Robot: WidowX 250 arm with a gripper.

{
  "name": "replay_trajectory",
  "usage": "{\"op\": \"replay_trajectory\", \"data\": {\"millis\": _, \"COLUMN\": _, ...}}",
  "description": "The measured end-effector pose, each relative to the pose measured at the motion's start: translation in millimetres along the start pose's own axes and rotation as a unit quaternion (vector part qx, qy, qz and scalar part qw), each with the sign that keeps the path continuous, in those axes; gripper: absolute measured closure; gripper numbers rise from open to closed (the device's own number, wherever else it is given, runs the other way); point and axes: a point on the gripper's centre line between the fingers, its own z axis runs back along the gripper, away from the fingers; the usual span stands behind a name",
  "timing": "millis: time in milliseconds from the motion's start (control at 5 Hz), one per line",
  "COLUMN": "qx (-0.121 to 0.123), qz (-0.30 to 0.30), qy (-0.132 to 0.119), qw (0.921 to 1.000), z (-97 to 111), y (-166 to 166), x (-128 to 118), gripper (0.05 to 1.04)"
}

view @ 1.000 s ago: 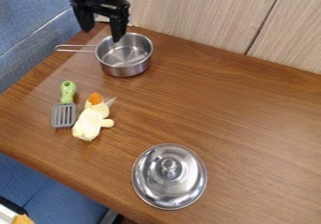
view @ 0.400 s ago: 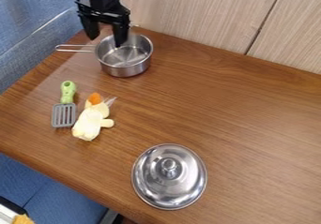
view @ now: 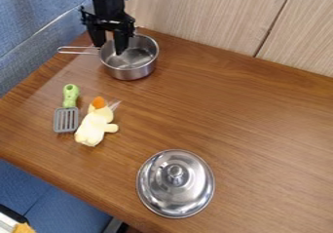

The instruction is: Move the silver pot to the centre of the table

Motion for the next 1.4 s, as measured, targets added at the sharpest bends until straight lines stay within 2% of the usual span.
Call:
{"op": "replay_trajectory", "data": {"millis": 200, "qx": 0.001, "qz": 0.002, "qy": 0.008, "qw": 1.0000, "z": -4.3, "y": -1.0, "x": -4.1, "gripper": 0.735}}
{"op": "replay_trajectory", "data": {"millis": 400, "qx": -0.003, "qz": -0.001, "qy": 0.009, "qw": 1.0000, "z": -5.3, "y": -4.2, "x": -4.4, "gripper": 0.938}}
{"op": "replay_trajectory", "data": {"millis": 600, "qx": -0.003, "qz": -0.001, "qy": 0.011, "qw": 0.9999, "z": -7.3, "y": -4.8, "x": -7.2, "gripper": 1.001}}
{"op": "replay_trajectory", "data": {"millis": 800, "qx": -0.003, "qz": -0.003, "qy": 0.010, "qw": 0.9999, "z": -6.7, "y": -8.0, "x": -10.0, "gripper": 1.001}}
{"op": "replay_trajectory", "data": {"millis": 1000, "qx": -0.017, "qz": -0.004, "qy": 0.006, "qw": 0.9998, "z": -1.5, "y": -17.2, "x": -19.8, "gripper": 1.001}}
{"op": "replay_trajectory", "data": {"millis": 1200, "qx": -0.015, "qz": -0.006, "qy": -0.034, "qw": 0.9993, "z": 31.8, "y": -28.2, "x": -20.9, "gripper": 1.008}}
{"op": "replay_trajectory", "data": {"millis": 1400, "qx": -0.035, "qz": -0.012, "qy": -0.063, "qw": 0.9974, "z": 57.5, "y": -53.0, "x": -23.2, "gripper": 1.014}}
